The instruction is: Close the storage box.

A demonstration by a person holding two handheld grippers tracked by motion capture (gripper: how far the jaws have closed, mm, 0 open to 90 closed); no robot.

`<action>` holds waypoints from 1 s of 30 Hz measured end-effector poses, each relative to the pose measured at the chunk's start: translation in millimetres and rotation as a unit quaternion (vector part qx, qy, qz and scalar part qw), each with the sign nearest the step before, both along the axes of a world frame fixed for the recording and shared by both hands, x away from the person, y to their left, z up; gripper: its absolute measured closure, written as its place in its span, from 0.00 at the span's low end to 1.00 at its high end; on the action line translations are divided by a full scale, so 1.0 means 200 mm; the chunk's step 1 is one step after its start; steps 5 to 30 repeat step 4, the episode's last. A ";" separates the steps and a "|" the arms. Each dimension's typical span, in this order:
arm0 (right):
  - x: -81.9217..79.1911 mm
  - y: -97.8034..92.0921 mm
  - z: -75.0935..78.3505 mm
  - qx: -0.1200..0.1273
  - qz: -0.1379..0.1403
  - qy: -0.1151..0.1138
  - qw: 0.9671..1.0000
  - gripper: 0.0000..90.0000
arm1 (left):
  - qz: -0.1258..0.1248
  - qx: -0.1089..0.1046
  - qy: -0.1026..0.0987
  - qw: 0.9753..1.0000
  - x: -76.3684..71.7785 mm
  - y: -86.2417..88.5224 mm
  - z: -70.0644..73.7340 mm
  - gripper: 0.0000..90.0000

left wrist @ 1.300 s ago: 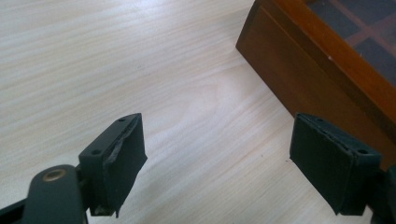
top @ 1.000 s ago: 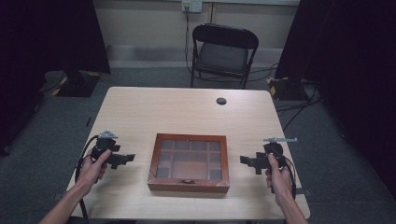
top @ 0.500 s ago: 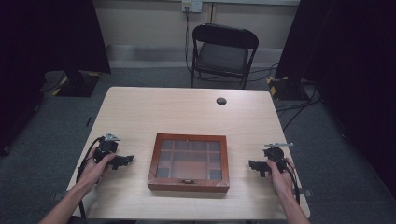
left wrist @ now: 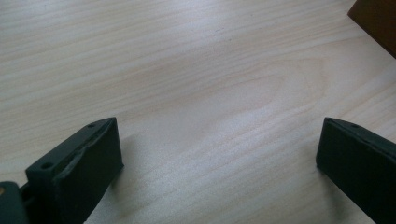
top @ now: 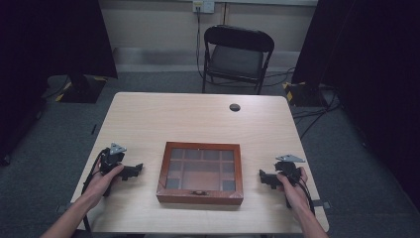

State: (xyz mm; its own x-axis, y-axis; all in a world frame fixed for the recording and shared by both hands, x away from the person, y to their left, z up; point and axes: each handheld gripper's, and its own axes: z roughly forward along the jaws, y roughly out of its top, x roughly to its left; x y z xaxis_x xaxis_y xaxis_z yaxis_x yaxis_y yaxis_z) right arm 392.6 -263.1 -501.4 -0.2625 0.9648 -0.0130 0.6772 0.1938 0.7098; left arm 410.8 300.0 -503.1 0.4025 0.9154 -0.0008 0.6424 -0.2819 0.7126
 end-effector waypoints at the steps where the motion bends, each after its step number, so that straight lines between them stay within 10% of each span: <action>1: 0.00 0.00 0.00 0.000 0.000 0.000 1.000 0.00 | 0.000 0.000 0.000 1.000 0.00 0.00 0.00 0.00; 30: 0.00 0.00 0.00 0.000 0.000 0.000 1.000 0.00 | 0.000 0.000 0.000 1.000 0.00 0.00 0.00 0.00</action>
